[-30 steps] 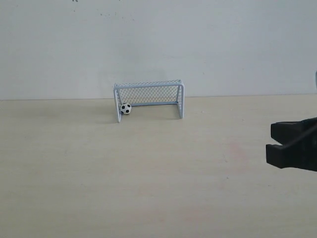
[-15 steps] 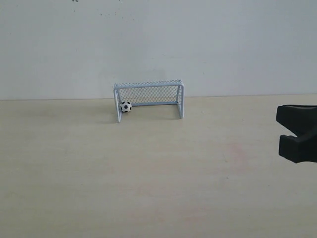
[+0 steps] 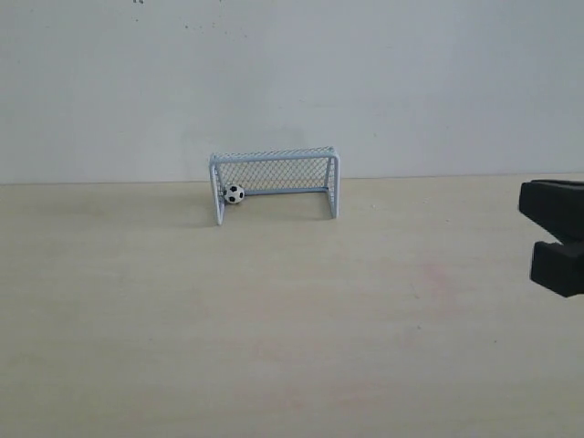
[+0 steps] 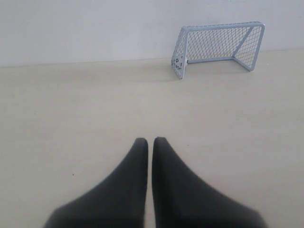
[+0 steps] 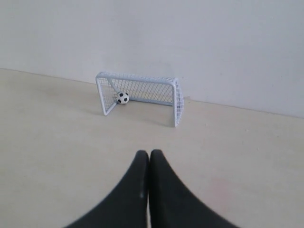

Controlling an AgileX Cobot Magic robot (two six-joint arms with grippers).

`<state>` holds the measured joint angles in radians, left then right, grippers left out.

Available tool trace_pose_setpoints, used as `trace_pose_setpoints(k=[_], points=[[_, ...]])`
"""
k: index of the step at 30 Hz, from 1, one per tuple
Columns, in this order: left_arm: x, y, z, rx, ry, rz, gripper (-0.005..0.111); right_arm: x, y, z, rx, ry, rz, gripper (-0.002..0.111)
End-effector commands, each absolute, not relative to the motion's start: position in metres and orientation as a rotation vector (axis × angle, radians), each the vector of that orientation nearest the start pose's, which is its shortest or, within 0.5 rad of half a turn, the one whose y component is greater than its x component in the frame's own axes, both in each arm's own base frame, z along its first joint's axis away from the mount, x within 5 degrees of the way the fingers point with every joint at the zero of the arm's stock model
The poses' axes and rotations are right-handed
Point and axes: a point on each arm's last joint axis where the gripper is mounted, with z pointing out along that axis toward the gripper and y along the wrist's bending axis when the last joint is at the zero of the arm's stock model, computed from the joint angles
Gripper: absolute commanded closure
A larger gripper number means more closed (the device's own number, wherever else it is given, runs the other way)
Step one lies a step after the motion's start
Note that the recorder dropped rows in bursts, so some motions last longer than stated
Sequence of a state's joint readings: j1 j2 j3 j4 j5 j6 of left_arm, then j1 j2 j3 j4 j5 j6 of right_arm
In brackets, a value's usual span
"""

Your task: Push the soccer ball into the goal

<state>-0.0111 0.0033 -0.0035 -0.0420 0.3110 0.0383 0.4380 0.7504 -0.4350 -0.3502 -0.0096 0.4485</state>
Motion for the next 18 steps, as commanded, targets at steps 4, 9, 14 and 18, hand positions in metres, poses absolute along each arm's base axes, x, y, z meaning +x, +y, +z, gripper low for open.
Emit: trace_pose_setpoints(k=[4,9,14,18], points=[[0.054,-0.002,0.185,0.022,1.791,-0.012,0.102,0.118,0.042,0.303,-0.274,1.703,0.258,0.108],[0.054,-0.002,0.185,0.022,1.791,-0.012,0.102,0.102,0.02,0.305,-0.078,1.618,0.218,0.108],[0.054,-0.002,0.185,0.022,1.791,-0.012,0.102,0.086,0.011,0.251,0.027,1.547,0.219,0.108],[0.054,-0.002,0.185,0.022,1.791,-0.012,0.102,0.083,0.011,0.221,0.026,1.605,0.226,0.108]])
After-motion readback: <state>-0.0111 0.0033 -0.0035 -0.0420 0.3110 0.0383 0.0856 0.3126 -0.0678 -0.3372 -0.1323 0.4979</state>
